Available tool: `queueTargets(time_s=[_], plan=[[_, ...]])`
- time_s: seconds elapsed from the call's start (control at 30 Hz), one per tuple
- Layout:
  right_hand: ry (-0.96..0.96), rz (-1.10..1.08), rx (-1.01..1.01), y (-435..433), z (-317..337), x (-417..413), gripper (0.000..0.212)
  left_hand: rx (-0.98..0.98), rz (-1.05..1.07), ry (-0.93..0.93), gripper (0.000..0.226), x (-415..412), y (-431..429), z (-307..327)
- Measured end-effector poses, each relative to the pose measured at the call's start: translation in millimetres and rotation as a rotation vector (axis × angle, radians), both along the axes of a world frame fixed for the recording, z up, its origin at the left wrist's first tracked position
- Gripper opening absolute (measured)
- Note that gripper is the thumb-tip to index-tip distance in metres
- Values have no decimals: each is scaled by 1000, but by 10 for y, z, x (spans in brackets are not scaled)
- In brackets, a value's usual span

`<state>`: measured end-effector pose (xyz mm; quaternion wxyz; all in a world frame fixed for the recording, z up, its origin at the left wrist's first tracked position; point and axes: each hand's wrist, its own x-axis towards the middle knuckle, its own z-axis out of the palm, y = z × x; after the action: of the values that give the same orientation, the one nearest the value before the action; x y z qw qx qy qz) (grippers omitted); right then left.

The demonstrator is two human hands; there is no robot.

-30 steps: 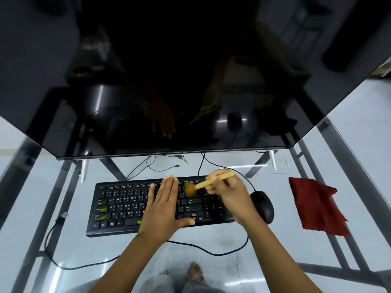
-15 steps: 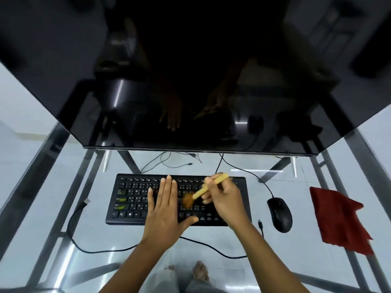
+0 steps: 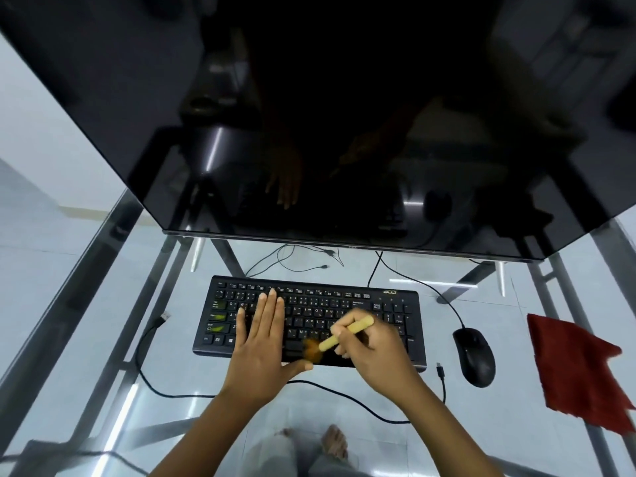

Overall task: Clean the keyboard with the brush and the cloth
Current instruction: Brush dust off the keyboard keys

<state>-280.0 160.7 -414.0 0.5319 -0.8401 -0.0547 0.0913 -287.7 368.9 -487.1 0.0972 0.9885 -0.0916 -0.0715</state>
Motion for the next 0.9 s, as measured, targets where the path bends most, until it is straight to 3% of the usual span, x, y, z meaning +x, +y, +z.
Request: queueTargets(time_s=[0.07, 0.17, 0.27, 0.37, 0.43, 0.57, 0.7, 0.8, 0.9], plan=[[22, -94, -49, -4, -61, 43, 14, 1, -5, -1, 114, -13, 3, 6], [-95, -349, -66, -36, -52, 150, 20, -28, 5, -41, 115, -5, 42, 27], [135, -154, 57, 99, 1, 185, 14, -115, 60, -76, 116, 14, 144, 51], [-33, -275, -48, 193, -18, 259, 16, -193, 155, -95, 118, 44, 270, 71], [-104, -351, -10, 215, -14, 301, 12, -231, 221, -116, 118, 64, 366, 72], [-6, -96, -35, 409, -84, 286, 15, -264, 277, -135, 115, 34, 577, 69], [-149, -294, -39, 435, -89, 359, 12, -358, 344, -169, 114, -20, 762, -6], [11, -105, 59, 590, -89, 315, 19, -501, 355, -138, 114, -33, 918, -97], [-96, -181, -61, 617, -91, 380, 14, -506, 292, -120, 113, -26, 940, -113]])
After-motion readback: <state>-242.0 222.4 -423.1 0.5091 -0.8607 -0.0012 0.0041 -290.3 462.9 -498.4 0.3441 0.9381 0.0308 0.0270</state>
